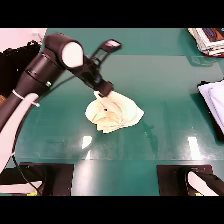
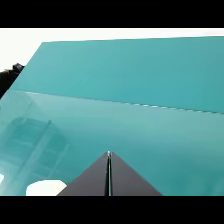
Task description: Fold the shirts.
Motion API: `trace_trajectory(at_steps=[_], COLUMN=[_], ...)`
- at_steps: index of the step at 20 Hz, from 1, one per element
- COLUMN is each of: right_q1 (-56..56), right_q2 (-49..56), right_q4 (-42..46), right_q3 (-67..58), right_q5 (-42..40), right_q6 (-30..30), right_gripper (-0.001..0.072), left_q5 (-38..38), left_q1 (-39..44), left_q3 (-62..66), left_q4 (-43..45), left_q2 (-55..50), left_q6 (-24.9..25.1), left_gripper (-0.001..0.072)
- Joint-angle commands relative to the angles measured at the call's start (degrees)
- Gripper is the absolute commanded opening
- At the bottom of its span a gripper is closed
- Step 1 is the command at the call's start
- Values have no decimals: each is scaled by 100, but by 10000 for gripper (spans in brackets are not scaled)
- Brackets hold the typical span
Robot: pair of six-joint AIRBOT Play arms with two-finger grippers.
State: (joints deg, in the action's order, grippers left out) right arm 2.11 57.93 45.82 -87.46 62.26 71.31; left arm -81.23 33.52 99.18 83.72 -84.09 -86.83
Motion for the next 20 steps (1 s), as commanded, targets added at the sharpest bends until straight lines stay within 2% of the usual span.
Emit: trace_trajectory(at_steps=[1,4,6,9,12,15,17,20], right_q1=[2,2,2,2,2,0,0,2], right_q2=[-17,-15,11,90,304,516,673,833], right_q4=[87,87,90,90,90,306,693,1375], right_q3=[2,2,2,7,7,9,9,442], right_q5=[94,96,98,236,520,745,1117,1582], right_q6=[0,0,0,0,0,2,13,157], right_gripper=[16,16,16,16,15,16,16,15], left_q5=[-273,-87,328,1281,2223,2629,2682,2450], left_q1=[-992,-1674,-1895,-1937,-1937,-1867,-1853,-2006], left_q3=[-289,-1198,-1996,-3088,-3766,-3956,-3952,-3639], left_q4=[-61,-654,-1110,-1521,-2439,-2962,-2977,-2920], left_q2=[-4,0,0,-2,-33,-42,-35,42], left_q6=[20,24,26,26,155,476,474,481], left_gripper=[546,546,546,546,546,526,43,28])
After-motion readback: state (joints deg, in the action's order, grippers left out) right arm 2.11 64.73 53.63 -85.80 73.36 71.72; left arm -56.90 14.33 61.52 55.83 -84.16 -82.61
